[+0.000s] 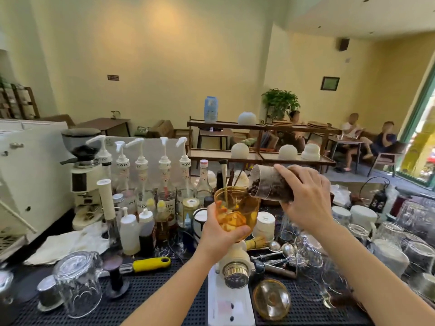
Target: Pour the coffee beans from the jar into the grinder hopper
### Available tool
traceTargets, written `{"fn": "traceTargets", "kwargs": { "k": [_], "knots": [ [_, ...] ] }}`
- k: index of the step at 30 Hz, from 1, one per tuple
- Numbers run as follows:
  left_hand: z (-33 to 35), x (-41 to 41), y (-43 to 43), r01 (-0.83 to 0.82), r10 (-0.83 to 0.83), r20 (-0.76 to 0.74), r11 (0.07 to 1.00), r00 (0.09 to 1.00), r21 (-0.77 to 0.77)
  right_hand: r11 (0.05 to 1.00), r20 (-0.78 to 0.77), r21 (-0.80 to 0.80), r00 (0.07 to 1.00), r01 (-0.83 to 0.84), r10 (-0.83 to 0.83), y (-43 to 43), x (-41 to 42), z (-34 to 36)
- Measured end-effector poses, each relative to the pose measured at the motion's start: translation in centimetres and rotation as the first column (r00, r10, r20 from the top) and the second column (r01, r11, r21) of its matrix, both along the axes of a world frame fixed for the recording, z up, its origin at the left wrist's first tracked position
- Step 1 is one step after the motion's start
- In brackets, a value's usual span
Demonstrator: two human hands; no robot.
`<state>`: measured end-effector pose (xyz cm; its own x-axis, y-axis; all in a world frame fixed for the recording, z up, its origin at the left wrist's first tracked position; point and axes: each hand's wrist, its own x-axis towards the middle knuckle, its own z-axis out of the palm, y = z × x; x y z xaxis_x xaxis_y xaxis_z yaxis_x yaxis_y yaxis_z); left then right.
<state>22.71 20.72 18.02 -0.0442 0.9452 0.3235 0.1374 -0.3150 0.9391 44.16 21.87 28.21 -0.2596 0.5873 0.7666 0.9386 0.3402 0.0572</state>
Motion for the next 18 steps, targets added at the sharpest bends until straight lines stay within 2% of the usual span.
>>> {"fn": "traceTargets", "kwargs": {
  "k": [6, 18],
  "knots": [
    [-0.3, -0.1, 0.2, 0.023, -0.023, 0.012, 1.0, 1.0, 0.006, 1.0, 0.099, 0.015, 0.995, 0.01, -0.012, -0.4, 0.0, 0.9],
    [-0.5, 0.0, 0.2, 0.026, -0.026, 0.009, 1.0, 1.0, -0.011, 0.998, 0.179, 0.061, 0.984, 0.006, -0.017, -0.2, -0.3, 1.5]
  ]
}}
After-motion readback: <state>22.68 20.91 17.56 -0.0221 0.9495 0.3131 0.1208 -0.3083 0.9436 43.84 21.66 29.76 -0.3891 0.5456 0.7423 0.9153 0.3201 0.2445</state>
